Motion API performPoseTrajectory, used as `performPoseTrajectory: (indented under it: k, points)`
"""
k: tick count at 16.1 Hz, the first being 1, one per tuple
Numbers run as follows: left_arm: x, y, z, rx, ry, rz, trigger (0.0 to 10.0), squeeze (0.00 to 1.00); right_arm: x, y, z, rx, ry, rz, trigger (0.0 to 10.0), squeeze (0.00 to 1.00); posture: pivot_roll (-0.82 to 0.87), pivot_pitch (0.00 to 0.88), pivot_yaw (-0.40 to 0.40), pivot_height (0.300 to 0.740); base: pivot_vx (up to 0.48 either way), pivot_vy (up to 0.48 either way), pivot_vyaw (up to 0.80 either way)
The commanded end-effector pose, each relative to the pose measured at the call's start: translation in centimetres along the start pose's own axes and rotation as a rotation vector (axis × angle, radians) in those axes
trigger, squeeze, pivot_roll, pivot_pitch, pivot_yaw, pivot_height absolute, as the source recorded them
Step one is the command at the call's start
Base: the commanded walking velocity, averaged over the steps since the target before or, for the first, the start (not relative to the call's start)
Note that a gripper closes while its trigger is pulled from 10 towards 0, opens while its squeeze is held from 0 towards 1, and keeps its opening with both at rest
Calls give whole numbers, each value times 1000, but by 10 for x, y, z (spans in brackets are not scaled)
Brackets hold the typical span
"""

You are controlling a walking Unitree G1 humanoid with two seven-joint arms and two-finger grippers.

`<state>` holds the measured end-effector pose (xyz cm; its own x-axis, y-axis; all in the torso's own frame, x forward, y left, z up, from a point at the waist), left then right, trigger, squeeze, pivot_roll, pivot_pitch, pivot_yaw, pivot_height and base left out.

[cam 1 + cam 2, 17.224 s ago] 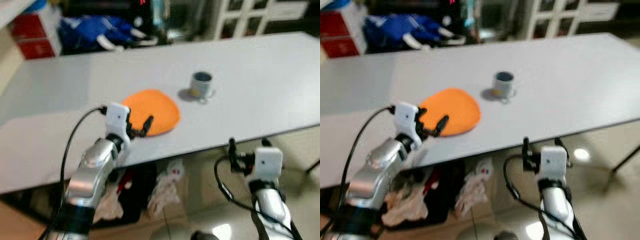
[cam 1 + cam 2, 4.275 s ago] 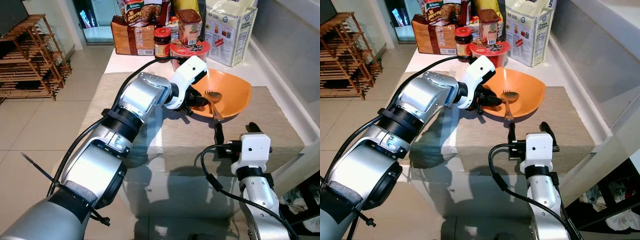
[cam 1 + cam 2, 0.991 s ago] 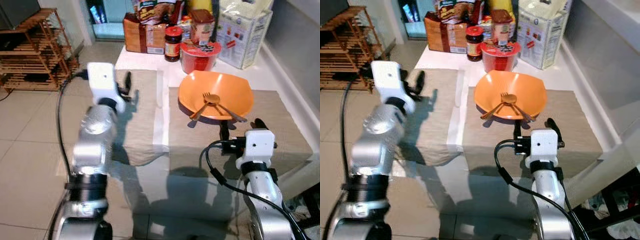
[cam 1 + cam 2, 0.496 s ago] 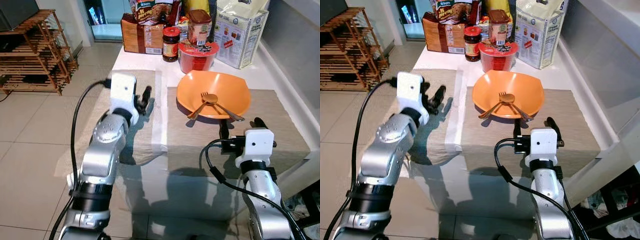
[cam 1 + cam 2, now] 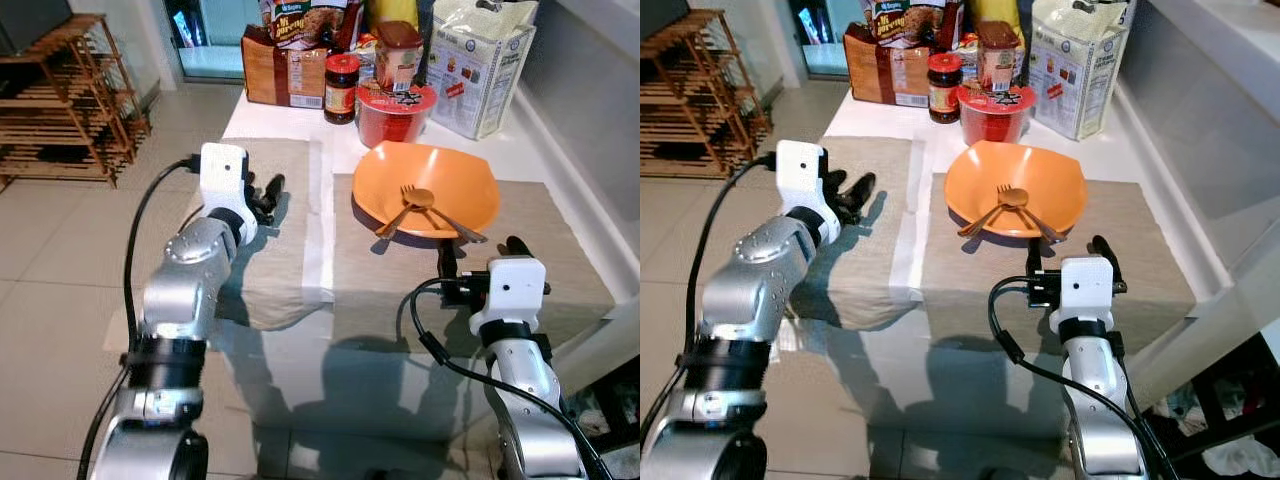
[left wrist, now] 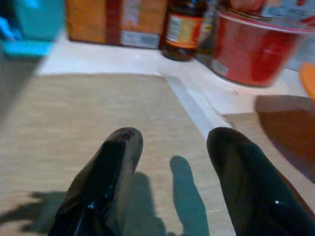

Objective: Setting the table

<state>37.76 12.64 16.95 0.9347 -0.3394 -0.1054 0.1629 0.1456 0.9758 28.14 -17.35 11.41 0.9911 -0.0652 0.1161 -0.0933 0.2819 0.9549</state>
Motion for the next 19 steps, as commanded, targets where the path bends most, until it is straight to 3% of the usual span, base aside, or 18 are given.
performPoseTrajectory:
  k: [1, 4, 5, 7, 8, 9, 19]
  points:
    - [5, 2, 19, -27, -155, -31, 10000, 0, 6, 0, -1, 9, 8, 0, 10000, 0, 8, 0, -18, 740, 0, 0, 0]
    - [10, 9, 36, 40, -280, -29, 10000, 0, 11, 2, -5, 6, 30, 11, 10000, 0, 10, 0, -12, 740, 0, 0, 0]
    - [10, 11, 34, 38, -266, -21, 10000, 0, 11, 2, -5, 6, 27, 12, 10000, 0, 10, 0, -12, 740, 0, 0, 0]
    - [16, 17, 17, -14, -122, 31, 10000, 0, 11, 2, -2, 4, 17, 15, 10000, 0, 0, 0, -13, 740, 0, 0, 0]
    - [14, 18, 20, -33, -126, 47, 10000, 0, 10, 2, -1, 2, 18, 14, 10000, 0, -1, 0, -14, 740, 0, 0, 0]
    - [13, 18, 21, -31, -117, 50, 10000, 1000, 10, 1, -1, 0, 19, 14, 10000, 0, -6, 0, -15, 740, 0, 0, 0]
    - [15, 24, 34, -27, -126, 86, 10000, 1000, 17, 7, 2, -7, 6, 36, 10000, 0, -28, 0, -5, 740, 0, 0, 0]
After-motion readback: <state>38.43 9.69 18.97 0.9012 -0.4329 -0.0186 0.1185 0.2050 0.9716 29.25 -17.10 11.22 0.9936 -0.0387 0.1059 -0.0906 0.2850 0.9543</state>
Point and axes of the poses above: a point about 5 cm out from each wrist's last joint towards the gripper, its own x axis pointing out of the wrist towards the gripper, its own y axis along the axis of the wrist's last joint, z = x × y, the point moved 3 cm from there along x, pointing out of the wrist towards the gripper, and after that the axes turned 5 degrees about -x, right-handed, at the moved point
